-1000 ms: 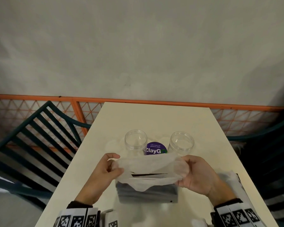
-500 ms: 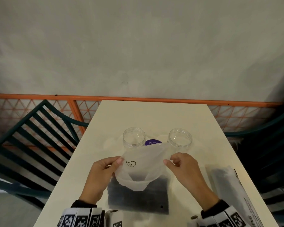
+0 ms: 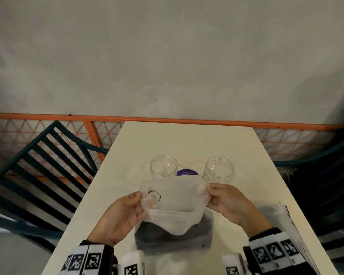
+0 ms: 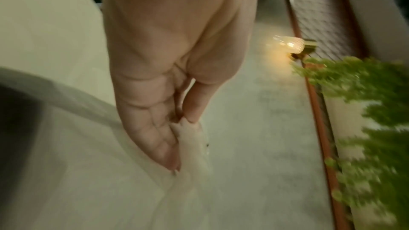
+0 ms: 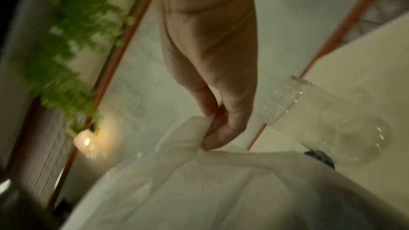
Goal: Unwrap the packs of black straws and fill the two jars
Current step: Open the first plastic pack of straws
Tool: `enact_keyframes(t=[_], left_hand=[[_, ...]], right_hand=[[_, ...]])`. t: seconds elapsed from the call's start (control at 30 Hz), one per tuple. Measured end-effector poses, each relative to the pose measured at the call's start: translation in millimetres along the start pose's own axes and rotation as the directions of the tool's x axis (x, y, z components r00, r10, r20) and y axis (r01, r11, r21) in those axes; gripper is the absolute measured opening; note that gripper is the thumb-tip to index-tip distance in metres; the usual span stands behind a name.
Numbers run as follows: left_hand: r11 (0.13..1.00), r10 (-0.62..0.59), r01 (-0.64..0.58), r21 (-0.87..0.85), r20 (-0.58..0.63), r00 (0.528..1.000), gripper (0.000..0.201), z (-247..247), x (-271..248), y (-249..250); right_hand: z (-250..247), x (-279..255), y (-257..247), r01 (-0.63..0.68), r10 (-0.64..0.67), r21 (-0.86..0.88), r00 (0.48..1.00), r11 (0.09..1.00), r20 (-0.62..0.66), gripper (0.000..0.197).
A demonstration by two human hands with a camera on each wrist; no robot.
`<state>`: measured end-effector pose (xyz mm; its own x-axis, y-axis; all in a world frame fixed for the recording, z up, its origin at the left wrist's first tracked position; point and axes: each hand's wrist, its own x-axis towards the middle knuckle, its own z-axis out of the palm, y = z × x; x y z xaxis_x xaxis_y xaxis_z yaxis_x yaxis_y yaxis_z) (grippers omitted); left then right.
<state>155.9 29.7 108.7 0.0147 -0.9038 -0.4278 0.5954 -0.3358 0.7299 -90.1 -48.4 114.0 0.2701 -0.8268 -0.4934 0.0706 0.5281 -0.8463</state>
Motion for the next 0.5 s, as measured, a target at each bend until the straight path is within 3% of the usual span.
enact_keyframes(t=[0.07, 0.13, 0.2, 0.27, 0.4, 0.47, 0.5], left_hand=[[0.994, -0.067, 0.066, -0.081, -0.01, 0.998, 0.028, -3, 1, 2], [0.989, -0.094, 0.096, -0.114, 0.024, 0.995, 0.008, -2, -1, 3], [0.986, -0.084, 0.094, -0.137, 0.072, 0.994, 0.047, -2, -4, 3], [0.984, -0.083, 0.098, -0.151, 0.105, 0.991, 0.067, -3, -1, 3], [0.992, -0.044, 0.047, -0.116, 0.03, 0.999, 0.04, -3, 4, 5], [0.999, 0.01, -0.012, 0.039, 0.044, 0.999, 0.045, -5, 3, 1], [0.987, 0.03, -0.036, 0.154, 0.044, 0.999, 0.053, -5, 1, -1]], right_hand=[[-7, -2, -5, -0.101, 0.088, 0.224, 0.994, 0.969, 0.07, 0.021], [-12, -5, -10, -0.174, 0.146, 0.318, 0.983, 0.932, 0.111, 0.02], [-14, -8, -13, -0.194, 0.15, 0.359, 0.978, 0.913, 0.146, 0.018], [-15, -6, -10, -0.203, 0.139, 0.381, 0.972, 0.902, 0.188, 0.027], [-15, -8, -1, -0.141, 0.052, 0.352, 0.966, 0.925, 0.252, 0.033], [-12, -16, 0, -0.102, 0.005, 0.284, 0.947, 0.953, 0.322, 0.015], [-13, -17, 2, -0.092, 0.016, 0.223, 0.947, 0.97, 0.322, 0.024]])
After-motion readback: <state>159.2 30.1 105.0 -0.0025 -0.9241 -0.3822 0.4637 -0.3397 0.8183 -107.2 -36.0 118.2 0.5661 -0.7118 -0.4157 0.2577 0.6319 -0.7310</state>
